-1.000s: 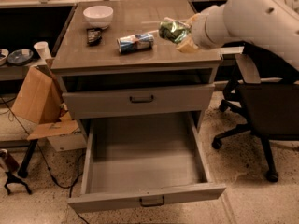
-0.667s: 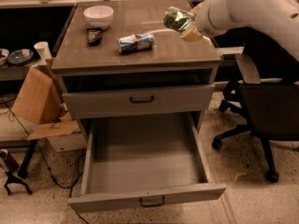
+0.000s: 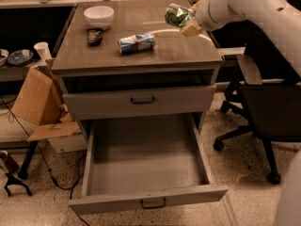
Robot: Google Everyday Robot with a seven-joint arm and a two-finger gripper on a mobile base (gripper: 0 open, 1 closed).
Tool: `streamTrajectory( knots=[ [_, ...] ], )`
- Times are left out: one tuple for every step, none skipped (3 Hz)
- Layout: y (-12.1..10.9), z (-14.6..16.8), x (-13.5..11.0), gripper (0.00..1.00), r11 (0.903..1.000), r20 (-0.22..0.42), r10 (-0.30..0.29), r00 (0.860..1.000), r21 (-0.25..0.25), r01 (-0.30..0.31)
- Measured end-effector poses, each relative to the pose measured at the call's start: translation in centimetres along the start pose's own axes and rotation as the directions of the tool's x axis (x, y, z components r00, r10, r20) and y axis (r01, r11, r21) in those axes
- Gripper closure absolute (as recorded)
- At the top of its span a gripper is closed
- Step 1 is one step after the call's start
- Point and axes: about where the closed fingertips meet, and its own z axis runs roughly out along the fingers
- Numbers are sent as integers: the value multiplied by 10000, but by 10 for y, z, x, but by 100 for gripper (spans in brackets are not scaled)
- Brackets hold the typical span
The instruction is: Pick green can from middle drawer and place on counter
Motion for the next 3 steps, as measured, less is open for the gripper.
streamTrajectory(
  knots=[
    [9, 32, 19, 46, 9975, -15, 226, 9997, -676, -226],
    [14, 40, 26, 23, 9951, -6, 275, 9996, -950, -274],
    [26, 39, 21, 0, 9869, 294, -55, 9996, -1609, 102]
  ],
)
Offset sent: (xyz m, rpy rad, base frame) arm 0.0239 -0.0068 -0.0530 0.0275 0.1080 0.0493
